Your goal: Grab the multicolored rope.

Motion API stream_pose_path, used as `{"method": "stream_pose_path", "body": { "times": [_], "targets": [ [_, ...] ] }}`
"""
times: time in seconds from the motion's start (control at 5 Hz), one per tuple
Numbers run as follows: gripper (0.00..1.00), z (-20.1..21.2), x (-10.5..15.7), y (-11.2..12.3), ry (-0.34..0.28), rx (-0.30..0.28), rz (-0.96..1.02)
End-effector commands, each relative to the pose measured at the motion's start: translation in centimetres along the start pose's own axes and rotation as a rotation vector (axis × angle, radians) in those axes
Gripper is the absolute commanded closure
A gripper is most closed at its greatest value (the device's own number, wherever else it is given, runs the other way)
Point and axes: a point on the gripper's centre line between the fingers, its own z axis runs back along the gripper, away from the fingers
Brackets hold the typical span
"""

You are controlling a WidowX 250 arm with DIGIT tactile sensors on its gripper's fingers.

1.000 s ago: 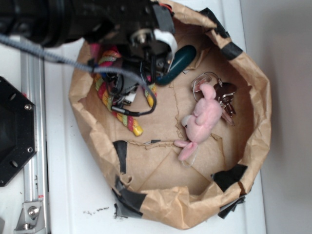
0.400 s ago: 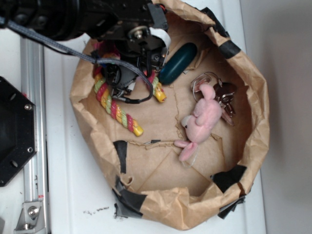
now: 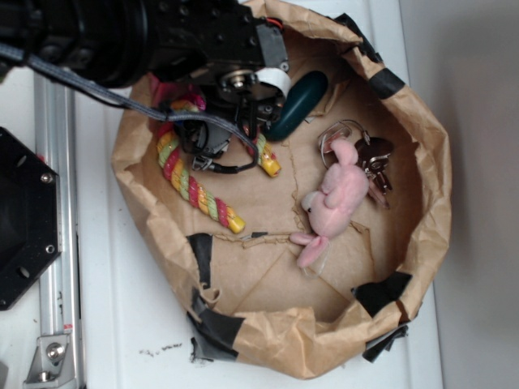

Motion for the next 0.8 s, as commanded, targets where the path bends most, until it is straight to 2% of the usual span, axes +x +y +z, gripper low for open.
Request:
{"method": "stream_pose_path", "body": {
  "times": [0.0,0.2,0.4,0.6],
  "targets": [
    [1.00,0.9,0.9,-0.5,-0.077,0.043,0.022],
    [1.00,3.8,1.3,-0.8,-0.149,0.047,0.059],
    [1.00,9.3,2.7,-3.4,-0.223,0.036,0.123],
    [1.00,14.4,4.7,-5.0,-0.246,0.006,0.288]
  ]
}}
